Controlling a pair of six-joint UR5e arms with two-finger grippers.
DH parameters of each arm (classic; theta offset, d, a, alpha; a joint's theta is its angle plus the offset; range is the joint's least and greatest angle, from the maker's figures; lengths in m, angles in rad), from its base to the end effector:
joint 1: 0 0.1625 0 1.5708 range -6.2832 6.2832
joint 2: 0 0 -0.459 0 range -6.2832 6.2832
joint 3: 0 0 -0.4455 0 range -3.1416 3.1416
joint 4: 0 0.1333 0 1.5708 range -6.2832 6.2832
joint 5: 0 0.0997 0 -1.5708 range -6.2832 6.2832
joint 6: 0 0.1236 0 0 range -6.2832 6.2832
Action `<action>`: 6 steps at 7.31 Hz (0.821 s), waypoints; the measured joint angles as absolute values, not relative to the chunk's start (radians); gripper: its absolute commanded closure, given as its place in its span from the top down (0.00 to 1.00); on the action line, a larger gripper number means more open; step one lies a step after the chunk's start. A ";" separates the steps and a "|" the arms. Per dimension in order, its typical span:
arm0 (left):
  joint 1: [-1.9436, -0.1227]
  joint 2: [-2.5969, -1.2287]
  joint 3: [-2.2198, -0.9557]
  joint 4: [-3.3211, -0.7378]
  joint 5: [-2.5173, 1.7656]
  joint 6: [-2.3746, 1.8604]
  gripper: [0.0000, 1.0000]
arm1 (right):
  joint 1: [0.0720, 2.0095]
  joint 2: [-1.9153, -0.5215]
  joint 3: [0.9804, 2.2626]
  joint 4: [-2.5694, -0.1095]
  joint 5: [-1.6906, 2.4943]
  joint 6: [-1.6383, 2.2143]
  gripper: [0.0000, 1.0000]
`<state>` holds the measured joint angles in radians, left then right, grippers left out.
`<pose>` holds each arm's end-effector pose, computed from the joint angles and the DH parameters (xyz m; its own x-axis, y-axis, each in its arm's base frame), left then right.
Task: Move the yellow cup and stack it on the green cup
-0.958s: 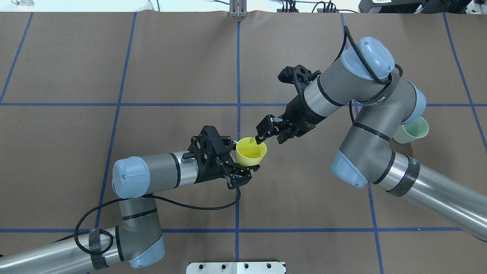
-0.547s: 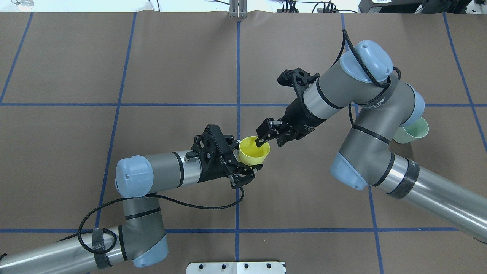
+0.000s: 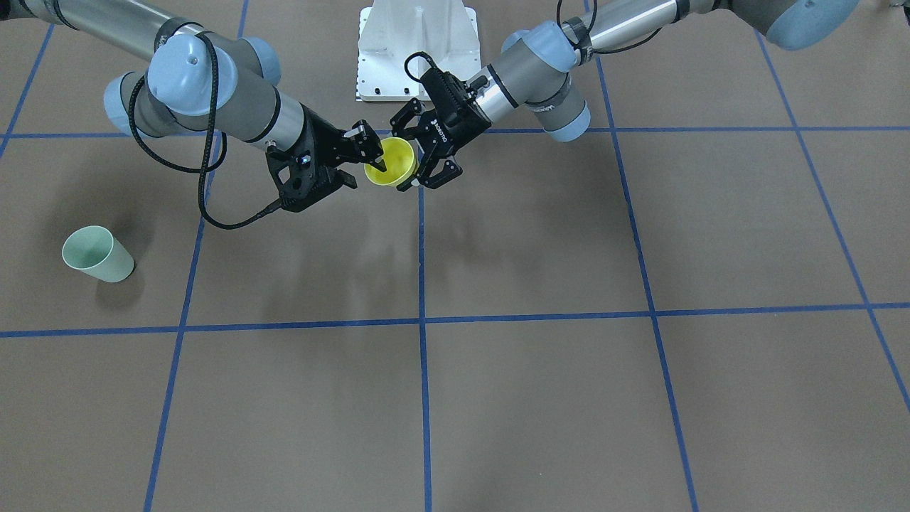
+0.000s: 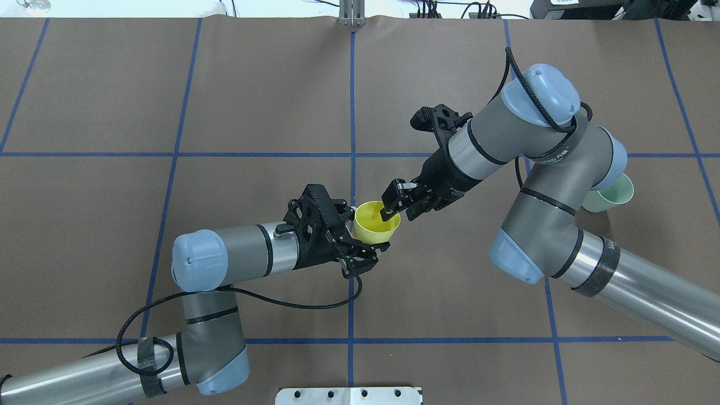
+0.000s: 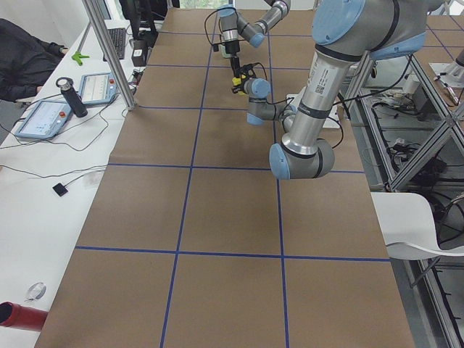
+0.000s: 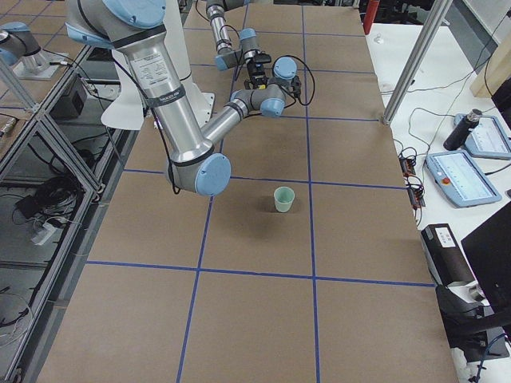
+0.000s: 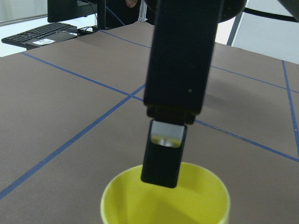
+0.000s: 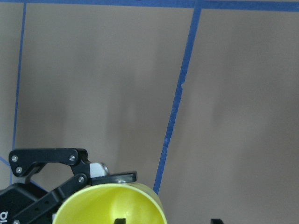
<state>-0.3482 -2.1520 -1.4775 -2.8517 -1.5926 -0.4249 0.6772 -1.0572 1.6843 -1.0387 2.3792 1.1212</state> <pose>0.6577 -0.3777 0.2152 0.2163 0.8905 -0.4003 0.3008 0.3292 0.8950 -0.5214 -0.4756 0.2436 0.2444 -0.1886 0.9511 0.2109 0.9677 0.1377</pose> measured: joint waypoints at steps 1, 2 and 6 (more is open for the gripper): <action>-0.348 -2.152 -1.477 -2.852 -1.593 -0.425 0.00 | 0.677 -1.057 1.685 -1.039 2.379 1.122 0.46; -0.348 -2.152 -1.475 -2.852 -1.593 -0.425 0.00 | 0.676 -1.058 1.686 -1.039 2.379 1.122 0.44; -0.348 -2.156 -1.470 -2.852 -1.592 -0.426 0.00 | 0.667 -1.058 1.685 -1.038 2.378 1.123 0.38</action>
